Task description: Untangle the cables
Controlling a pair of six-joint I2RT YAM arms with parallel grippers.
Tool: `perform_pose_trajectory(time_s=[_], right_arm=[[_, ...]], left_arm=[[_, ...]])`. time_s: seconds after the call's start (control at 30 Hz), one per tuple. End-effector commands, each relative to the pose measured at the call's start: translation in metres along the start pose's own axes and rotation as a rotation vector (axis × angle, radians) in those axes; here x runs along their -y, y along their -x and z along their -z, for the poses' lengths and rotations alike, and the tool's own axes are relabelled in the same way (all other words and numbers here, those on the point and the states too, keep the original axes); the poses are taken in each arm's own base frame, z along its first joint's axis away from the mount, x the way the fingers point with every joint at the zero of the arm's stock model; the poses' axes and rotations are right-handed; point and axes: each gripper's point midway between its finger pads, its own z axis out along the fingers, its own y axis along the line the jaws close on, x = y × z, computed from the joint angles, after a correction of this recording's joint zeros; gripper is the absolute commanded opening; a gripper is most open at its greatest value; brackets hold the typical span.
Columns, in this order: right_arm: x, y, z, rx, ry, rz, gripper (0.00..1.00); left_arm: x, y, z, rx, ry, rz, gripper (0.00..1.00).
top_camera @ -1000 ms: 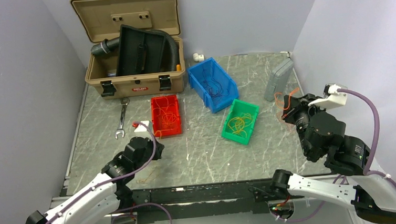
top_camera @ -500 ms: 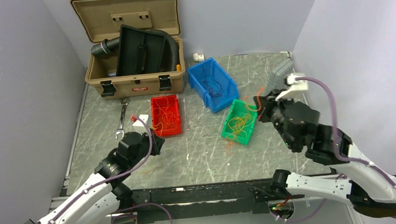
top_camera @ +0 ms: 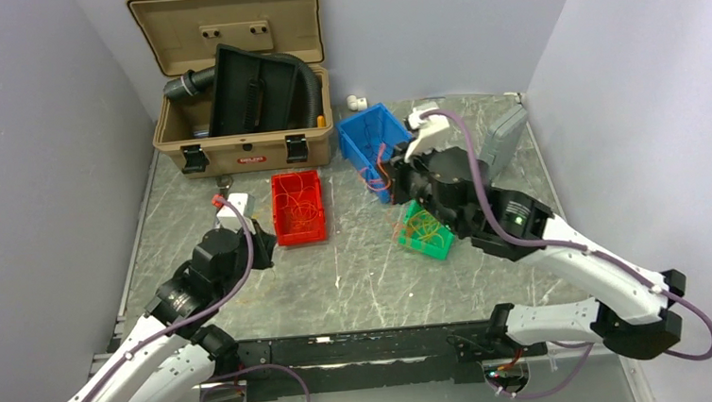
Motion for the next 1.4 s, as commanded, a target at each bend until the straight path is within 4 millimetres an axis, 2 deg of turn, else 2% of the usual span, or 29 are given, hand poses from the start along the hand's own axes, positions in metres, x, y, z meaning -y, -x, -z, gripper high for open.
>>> perform_pose_trajectory(time_s=[0.0,0.17,0.37,0.67,0.8,0.93,1.2,1.37], right_arm=[[-0.036,0.039,-0.017,0.099,0.117,0.003,0.0],[-0.065,0.043,-0.047,0.112,0.179,0.014,0.0],[-0.093,0.034,-0.095,0.082,0.209,0.05,0.0],[-0.099,0.019,-0.163,0.042,0.178,0.031,0.0],[-0.095,0.006,-0.185,0.008,0.183,0.009,0.0],[-0.096,0.006,-0.193,0.003,0.18,0.009,0.0],[-0.107,0.053,-0.18,0.058,0.217,0.038,0.0],[-0.113,0.06,-0.18,0.066,0.243,0.041,0.0]], left_arm=[[-0.005,0.021,0.015,0.037,0.038,-0.014,0.0],[-0.01,0.038,0.031,0.076,0.061,-0.03,0.0],[-0.017,0.056,0.05,0.11,0.103,-0.036,0.0],[-0.03,0.074,0.075,0.147,0.17,-0.055,0.0],[-0.03,0.08,0.081,0.164,0.167,-0.053,0.0],[-0.028,0.082,0.083,0.168,0.153,-0.05,0.0],[-0.021,0.087,0.084,0.187,0.114,-0.045,0.0],[-0.017,0.085,0.083,0.202,0.083,-0.035,0.0]])
